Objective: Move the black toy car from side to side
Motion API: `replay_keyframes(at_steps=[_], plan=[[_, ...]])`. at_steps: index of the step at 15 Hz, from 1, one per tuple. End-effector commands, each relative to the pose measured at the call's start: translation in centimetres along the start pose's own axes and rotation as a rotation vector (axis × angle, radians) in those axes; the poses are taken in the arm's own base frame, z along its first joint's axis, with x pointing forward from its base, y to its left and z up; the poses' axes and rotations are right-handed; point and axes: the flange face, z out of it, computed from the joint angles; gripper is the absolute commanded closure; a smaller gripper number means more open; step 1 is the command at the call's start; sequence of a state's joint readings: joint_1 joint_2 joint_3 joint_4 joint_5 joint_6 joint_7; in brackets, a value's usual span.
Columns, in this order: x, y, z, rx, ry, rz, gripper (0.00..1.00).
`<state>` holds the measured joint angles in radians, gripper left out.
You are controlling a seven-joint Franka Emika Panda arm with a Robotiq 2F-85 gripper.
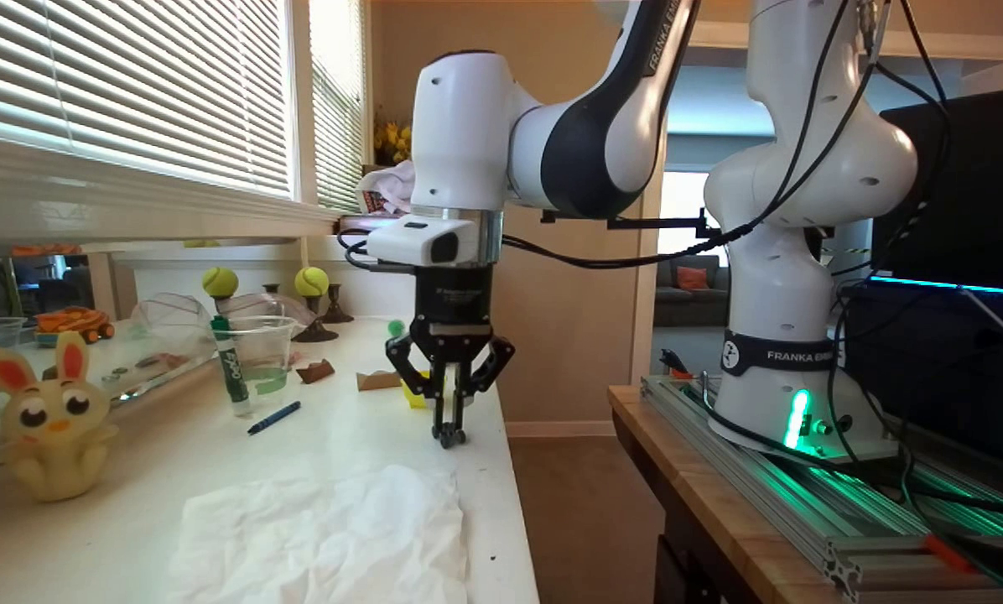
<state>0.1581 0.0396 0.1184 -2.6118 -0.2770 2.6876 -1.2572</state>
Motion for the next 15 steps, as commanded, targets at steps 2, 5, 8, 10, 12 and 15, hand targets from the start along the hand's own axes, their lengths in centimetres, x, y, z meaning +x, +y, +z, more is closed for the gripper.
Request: replay_keyframes(at_steps=[2,5,8,10,12,15], plan=[[-2.3,-0.7,0.8,0.088,-0.031,0.151,0.96],[-4.0,-0.9,0.5,0.095,-0.041,0.233,0.96],[-5.7,-1.1,0.6,0.086,-0.056,0.291,0.96],[-6.3,-1.0,0.8,0.078,-0.061,0.321,0.96],[-6.5,-0.9,1.0,0.081,-0.065,0.343,0.96],[-5.5,-0.7,1.2,0.075,-0.055,0.377,0.96]])
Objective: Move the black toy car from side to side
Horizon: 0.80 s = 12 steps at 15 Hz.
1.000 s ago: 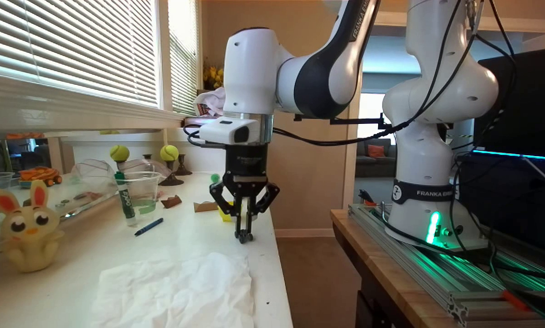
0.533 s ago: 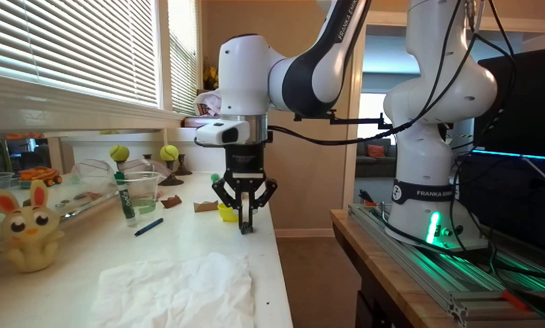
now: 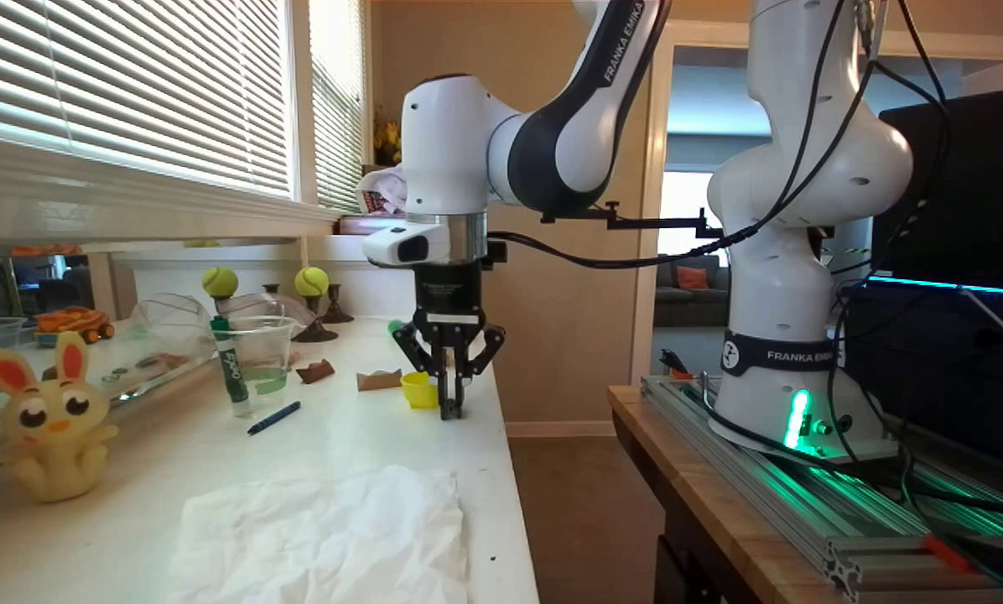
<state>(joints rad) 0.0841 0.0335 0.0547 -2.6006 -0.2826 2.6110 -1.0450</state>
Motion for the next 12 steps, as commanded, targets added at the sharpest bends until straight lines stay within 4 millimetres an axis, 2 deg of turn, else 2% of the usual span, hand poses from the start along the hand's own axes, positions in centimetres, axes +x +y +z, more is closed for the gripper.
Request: replay_keyframes(at_steps=[1,12], plan=[[1.1,-0.8,0.5,0.004,-0.005,0.041,0.96],[6.0,-1.6,-0.4,-0.017,0.042,0.014,0.96]])
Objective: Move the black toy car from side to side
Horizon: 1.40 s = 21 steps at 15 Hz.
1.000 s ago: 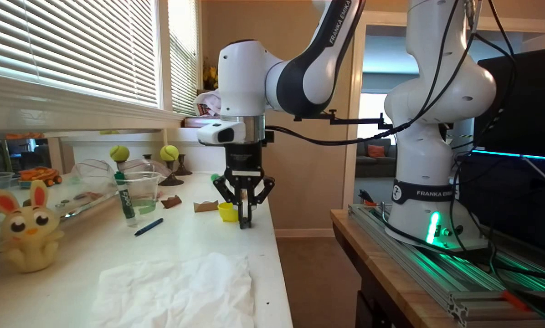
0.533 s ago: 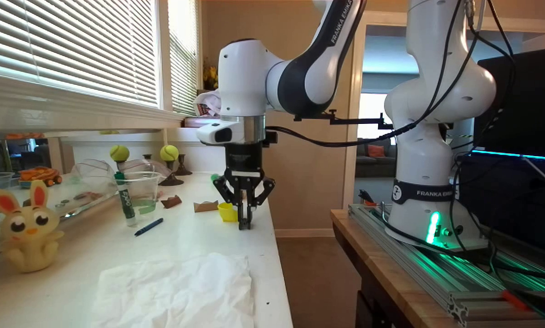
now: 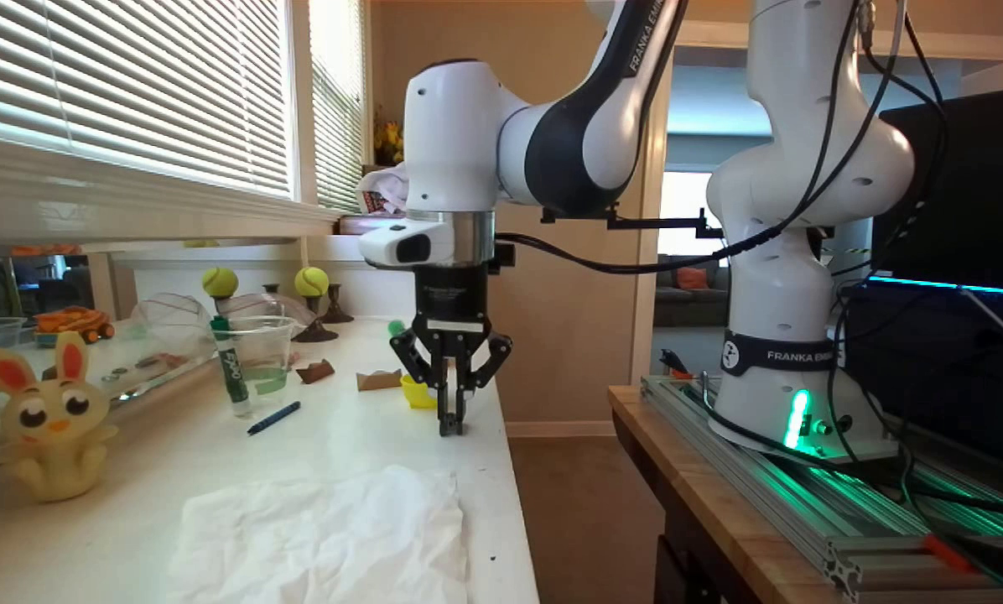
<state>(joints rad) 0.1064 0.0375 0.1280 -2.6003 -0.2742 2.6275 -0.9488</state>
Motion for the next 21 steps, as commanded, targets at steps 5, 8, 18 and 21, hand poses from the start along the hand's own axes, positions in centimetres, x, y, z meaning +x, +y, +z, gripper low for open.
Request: replay_keyframes(at_steps=[5,8,18,21], plan=[[3.8,-0.4,-0.3,-0.009,0.042,-0.016,0.96],[4.7,-0.3,-0.6,-0.016,0.055,-0.028,0.96],[-0.8,0.4,-2.5,-0.012,-0.057,0.039,0.96],[-2.6,0.4,-1.1,0.017,-0.105,0.067,0.96]])
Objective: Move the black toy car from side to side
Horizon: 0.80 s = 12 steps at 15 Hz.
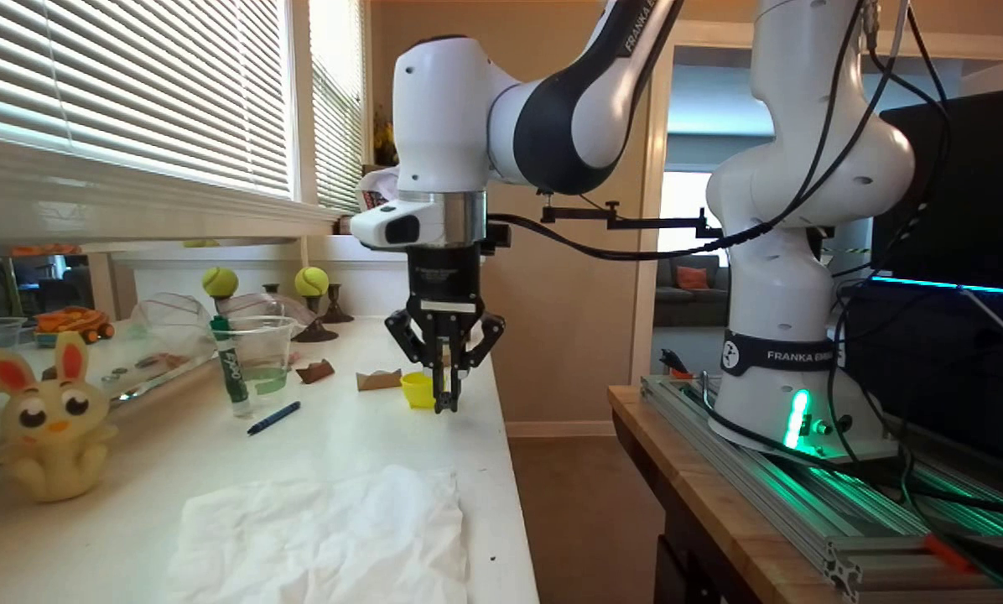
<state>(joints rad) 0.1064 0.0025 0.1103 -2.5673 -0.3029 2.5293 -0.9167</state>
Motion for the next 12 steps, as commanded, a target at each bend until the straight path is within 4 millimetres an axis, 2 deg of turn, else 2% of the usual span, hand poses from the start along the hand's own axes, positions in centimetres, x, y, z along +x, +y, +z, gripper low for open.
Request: replay_keyframes(at_steps=[1,7,12], plan=[[-1.5,-0.6,1.3,0.005,-0.056,0.032,0.96],[0.7,-1.2,2.5,0.006,-0.041,0.027,0.96],[2.5,-1.6,2.2,-0.011,-0.021,0.008,0.96]])
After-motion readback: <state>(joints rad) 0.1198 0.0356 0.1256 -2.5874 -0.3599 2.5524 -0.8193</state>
